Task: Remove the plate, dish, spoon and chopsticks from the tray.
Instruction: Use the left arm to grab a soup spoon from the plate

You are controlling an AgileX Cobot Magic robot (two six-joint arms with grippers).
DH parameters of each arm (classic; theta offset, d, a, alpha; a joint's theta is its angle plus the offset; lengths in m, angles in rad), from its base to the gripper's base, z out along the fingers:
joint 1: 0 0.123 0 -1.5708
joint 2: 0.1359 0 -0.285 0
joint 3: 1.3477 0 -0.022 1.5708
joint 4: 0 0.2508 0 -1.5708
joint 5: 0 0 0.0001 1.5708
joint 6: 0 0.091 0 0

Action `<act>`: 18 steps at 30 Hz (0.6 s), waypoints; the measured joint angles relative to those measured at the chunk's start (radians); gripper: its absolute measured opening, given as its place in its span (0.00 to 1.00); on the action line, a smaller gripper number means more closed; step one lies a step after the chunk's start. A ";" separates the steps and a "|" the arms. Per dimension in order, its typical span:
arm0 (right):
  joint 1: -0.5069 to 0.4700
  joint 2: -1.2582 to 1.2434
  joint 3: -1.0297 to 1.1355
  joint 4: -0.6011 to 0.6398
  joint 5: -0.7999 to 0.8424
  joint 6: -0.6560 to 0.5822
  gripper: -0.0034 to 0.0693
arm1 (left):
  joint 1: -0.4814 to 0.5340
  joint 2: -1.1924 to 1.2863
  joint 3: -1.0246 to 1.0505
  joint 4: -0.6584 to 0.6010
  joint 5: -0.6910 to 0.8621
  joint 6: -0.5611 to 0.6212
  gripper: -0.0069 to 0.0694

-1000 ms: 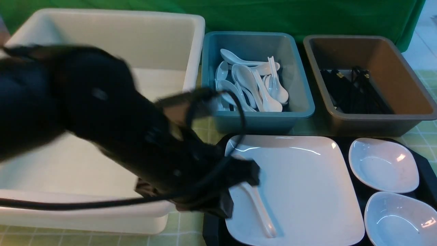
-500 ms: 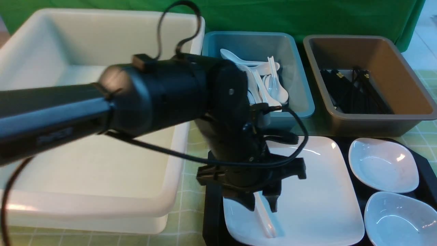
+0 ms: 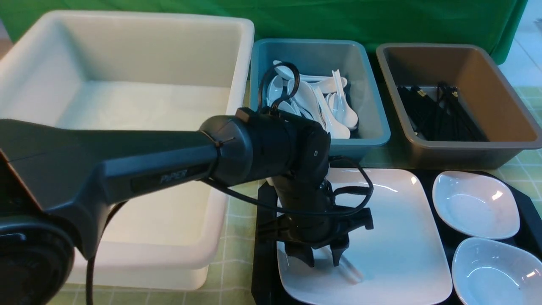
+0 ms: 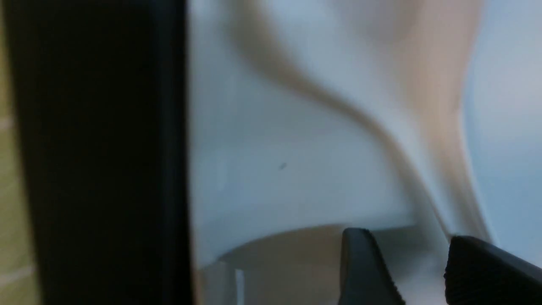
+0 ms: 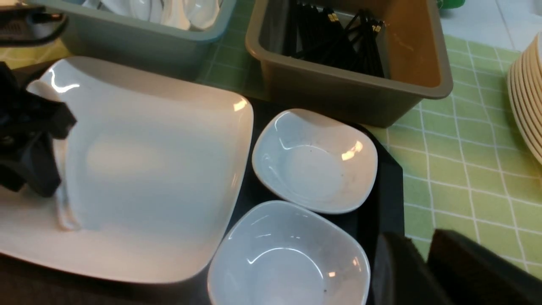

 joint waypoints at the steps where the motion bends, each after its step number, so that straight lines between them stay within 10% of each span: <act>1: 0.000 0.000 0.000 0.000 0.000 0.000 0.21 | 0.000 0.001 0.000 -0.002 -0.013 0.000 0.43; 13: 0.000 0.000 0.000 0.000 -0.003 0.000 0.22 | 0.000 0.000 -0.097 -0.012 0.038 0.013 0.43; 18: 0.000 0.000 0.000 0.000 -0.003 0.000 0.23 | 0.000 -0.001 -0.159 -0.012 0.050 0.303 0.45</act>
